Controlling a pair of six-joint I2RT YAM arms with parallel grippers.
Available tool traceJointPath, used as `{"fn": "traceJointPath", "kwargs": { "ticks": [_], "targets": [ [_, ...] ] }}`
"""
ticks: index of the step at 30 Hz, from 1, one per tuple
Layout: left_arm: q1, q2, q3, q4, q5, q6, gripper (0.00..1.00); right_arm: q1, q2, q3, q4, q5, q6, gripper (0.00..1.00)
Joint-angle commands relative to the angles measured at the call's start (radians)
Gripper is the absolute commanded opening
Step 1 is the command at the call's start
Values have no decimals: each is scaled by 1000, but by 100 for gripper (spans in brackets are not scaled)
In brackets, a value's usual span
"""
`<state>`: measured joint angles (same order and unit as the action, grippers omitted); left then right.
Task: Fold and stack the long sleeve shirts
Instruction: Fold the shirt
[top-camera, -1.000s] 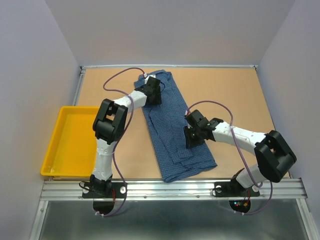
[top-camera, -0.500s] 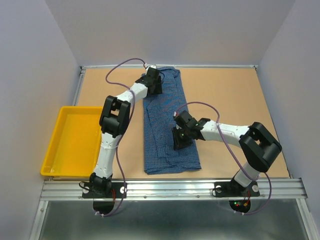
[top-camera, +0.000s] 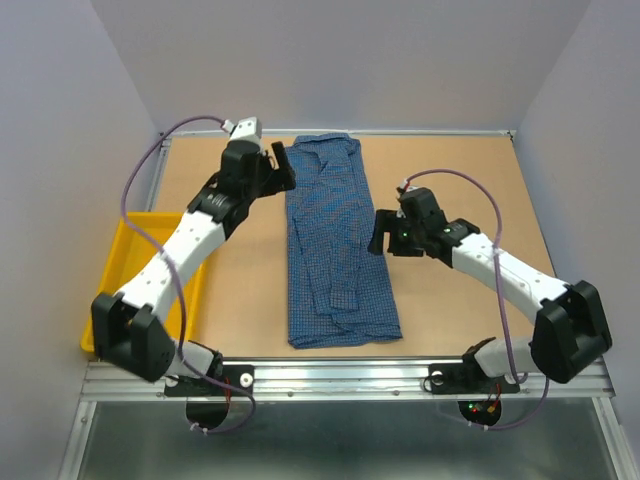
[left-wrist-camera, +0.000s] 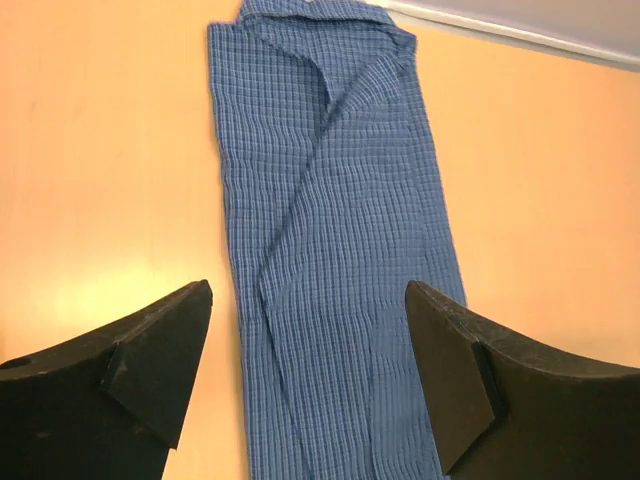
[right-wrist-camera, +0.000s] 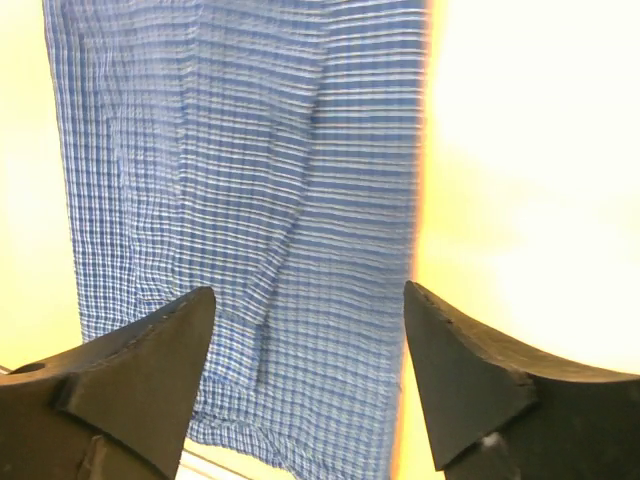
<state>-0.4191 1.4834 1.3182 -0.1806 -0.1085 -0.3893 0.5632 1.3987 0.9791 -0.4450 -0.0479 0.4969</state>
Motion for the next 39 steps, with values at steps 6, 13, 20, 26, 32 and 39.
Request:
{"fn": "traceJointPath", "kwargs": {
  "ticks": [6,13,20,26,32,39],
  "targets": [
    [-3,-418,-548,-180,156,-183,99,-85,-178,-190,-77,-30,58,100],
    [-4,-732,-819,-171,337,-367,88,-89,-288,-336,-78,-113,179,95],
    [-52,-756,-941,-158,443,-448,83,-89,-371,-471,-74,-220,253,75],
    [-118,-683,-953,-142,420,-480,81,-89,-366,-537,-35,-259,279,74],
    [-200,-600,-975,-109,421,-513,79,-88,-320,-565,12,-336,281,73],
    [-248,-519,-993,-66,438,-531,76,-88,-251,-576,58,-375,267,66]
  ]
}}
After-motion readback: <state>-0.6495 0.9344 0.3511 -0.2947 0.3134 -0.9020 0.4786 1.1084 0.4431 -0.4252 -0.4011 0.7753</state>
